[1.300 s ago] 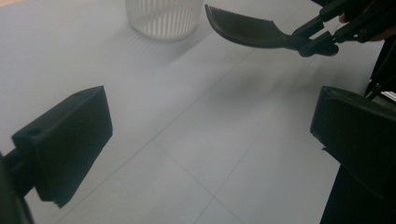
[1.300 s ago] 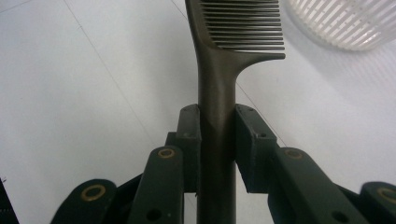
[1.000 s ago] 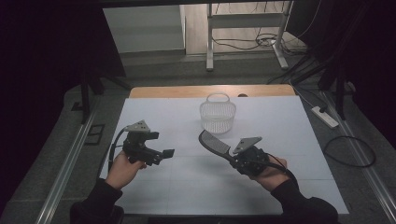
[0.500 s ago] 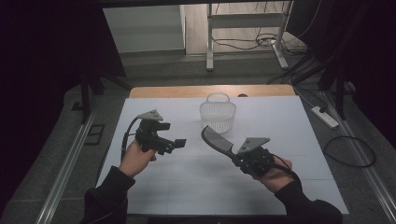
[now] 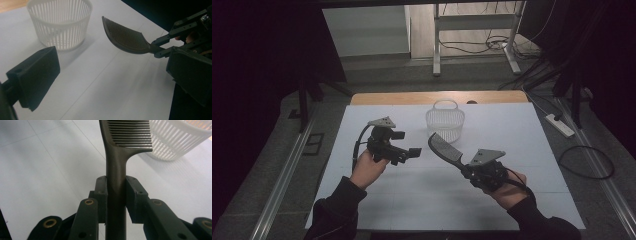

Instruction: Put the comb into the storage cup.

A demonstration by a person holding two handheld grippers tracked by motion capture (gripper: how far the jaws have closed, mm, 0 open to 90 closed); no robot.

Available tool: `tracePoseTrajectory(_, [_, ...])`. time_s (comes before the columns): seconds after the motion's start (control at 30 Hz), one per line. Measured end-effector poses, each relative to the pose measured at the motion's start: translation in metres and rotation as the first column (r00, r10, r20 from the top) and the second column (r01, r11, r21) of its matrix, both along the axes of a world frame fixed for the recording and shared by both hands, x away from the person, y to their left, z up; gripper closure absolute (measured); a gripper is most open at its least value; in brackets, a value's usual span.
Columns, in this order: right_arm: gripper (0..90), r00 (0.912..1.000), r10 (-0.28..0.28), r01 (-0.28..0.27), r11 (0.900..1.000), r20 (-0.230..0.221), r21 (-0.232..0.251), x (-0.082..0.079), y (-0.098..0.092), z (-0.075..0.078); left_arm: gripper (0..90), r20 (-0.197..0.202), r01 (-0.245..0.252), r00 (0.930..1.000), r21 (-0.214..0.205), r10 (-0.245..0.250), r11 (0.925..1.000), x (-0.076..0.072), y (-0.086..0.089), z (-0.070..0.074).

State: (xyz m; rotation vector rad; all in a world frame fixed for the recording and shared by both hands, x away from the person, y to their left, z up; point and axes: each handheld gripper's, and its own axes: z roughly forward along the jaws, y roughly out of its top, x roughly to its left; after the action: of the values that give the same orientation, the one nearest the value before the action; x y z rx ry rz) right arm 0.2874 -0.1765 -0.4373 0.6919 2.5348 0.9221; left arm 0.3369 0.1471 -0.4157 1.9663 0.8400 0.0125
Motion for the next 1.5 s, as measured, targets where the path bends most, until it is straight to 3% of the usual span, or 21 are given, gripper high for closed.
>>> tracePoseTrajectory(0.2, [72.3, 0.9997, 0.019, -0.020, 0.9997, 0.016, 0.011, -0.005, 0.005, 0.000, 0.0, -0.017, -0.003, 0.9999, -0.010, 0.002, 0.9999, -0.002, -0.004, -0.005])
tracePoseTrajectory(0.33, [72.4, 0.9995, 0.023, -0.023, 0.9995, 0.024, 0.020, -0.007, 0.007, 0.000, 0.0, -0.024, 0.018, 0.9996, 0.016, -0.018, 0.9997, -0.003, -0.009, -0.008])
tracePoseTrajectory(0.87, [72.3, 0.9970, 0.050, -0.054, 0.9970, 0.058, 0.056, -0.019, 0.018, 0.001, 0.0, -0.103, 0.073, 0.9915, -0.071, -0.080, 0.9948, -0.002, -0.018, -0.017])
tracePoseTrajectory(1.5, [72.3, 0.9940, 0.066, -0.072, 0.9947, 0.088, 0.072, -0.025, 0.023, 0.003, 0.0, -0.152, 0.096, 0.9824, -0.092, -0.109, 0.9911, -0.001, -0.026, -0.020])
